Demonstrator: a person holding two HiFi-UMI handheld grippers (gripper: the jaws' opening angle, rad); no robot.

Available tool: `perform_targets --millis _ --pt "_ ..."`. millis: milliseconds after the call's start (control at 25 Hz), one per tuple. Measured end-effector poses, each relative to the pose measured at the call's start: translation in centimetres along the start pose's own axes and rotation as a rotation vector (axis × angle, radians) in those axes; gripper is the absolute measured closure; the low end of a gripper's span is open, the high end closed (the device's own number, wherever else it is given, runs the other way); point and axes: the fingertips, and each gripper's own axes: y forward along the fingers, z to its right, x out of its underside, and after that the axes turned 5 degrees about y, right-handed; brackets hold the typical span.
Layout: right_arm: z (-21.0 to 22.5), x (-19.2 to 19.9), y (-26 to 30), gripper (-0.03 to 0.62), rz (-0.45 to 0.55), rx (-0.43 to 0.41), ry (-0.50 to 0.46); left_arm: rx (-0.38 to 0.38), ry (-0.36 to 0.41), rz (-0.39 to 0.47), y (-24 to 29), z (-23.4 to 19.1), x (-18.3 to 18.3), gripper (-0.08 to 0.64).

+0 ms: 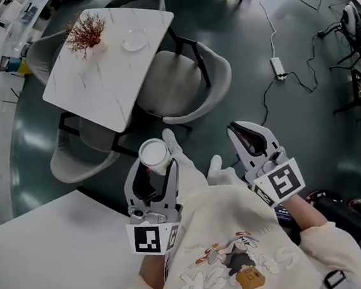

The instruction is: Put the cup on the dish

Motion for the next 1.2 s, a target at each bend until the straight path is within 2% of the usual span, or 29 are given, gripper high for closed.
perform_targets --millis 280,480,720,840,1040,1200 --pt "0.6 -1.6 6.8 0.561 -0.009 0.023 -0.003 0.067 -0.023 -0.004 5.0 -4.8 0.1 0.314" --pt "1.1 -3.8 13.1 0.561 -0.01 0.038 -0.018 0.093 -0.032 0.001 8.9 -10.1 -0.4 0.314" --pt "0.5 -6.1 20.1 0.561 -0.025 0.044 -0.026 0.118 -0.1 0.01 12.7 -15.9 -1.1 0.314" --pt "0.7 -7.0 23.2 0.561 -0.027 0.069 -0.02 0.148 -0.107 0.011 14.4 -18.3 -1.3 0.314" --pt "0.5 -7.5 27.6 0.561 -0.045 0.097 -0.07 0.183 -0.148 0.015 16.6 -21.6 -1.1 0.314" --pt "0.9 -8.1 30.1 0.561 -0.049 0.117 -0.029 0.221 -0.166 -0.001 18.4 -23.0 -0.6 0.314"
